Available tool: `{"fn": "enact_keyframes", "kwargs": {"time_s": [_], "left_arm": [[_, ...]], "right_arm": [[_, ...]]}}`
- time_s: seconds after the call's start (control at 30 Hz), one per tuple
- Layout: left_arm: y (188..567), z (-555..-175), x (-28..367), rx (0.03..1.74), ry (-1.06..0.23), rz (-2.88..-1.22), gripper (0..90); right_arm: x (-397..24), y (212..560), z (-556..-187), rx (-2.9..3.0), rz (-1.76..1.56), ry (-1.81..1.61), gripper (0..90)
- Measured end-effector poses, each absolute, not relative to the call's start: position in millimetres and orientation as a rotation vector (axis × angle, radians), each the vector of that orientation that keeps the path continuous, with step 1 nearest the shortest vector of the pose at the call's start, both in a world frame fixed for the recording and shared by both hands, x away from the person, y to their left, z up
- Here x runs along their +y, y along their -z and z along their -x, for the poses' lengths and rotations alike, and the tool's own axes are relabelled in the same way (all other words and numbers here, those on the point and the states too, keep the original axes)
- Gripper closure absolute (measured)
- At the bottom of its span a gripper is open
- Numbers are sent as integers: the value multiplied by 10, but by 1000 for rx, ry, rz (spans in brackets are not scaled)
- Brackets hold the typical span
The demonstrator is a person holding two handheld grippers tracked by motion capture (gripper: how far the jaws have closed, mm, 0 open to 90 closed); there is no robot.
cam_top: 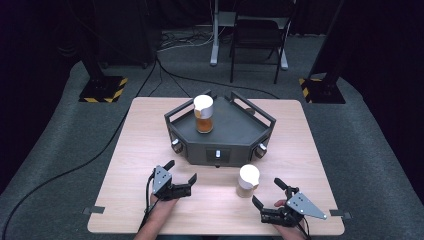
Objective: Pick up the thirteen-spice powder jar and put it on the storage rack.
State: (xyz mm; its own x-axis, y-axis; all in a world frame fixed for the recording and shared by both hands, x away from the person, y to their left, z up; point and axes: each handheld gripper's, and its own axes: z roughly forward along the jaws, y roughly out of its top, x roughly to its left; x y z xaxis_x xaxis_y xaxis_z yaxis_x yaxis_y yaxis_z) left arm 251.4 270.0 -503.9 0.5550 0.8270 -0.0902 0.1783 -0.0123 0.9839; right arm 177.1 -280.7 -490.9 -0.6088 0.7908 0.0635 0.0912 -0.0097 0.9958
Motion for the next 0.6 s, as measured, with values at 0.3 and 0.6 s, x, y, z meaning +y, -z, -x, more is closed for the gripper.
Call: {"fn": "enact_keyframes", "kwargs": {"time_s": [0.3,0.6], "left_arm": [[5043,-2514,2702,894,-639,-1523,4],[5046,-2501,2691,891,-651,-1522,4]], "right_arm": [[-2758,4883,-1756,1721,-913,-1674,0],[-2696,4901,-1774,1719,-920,-1652,0]]}}
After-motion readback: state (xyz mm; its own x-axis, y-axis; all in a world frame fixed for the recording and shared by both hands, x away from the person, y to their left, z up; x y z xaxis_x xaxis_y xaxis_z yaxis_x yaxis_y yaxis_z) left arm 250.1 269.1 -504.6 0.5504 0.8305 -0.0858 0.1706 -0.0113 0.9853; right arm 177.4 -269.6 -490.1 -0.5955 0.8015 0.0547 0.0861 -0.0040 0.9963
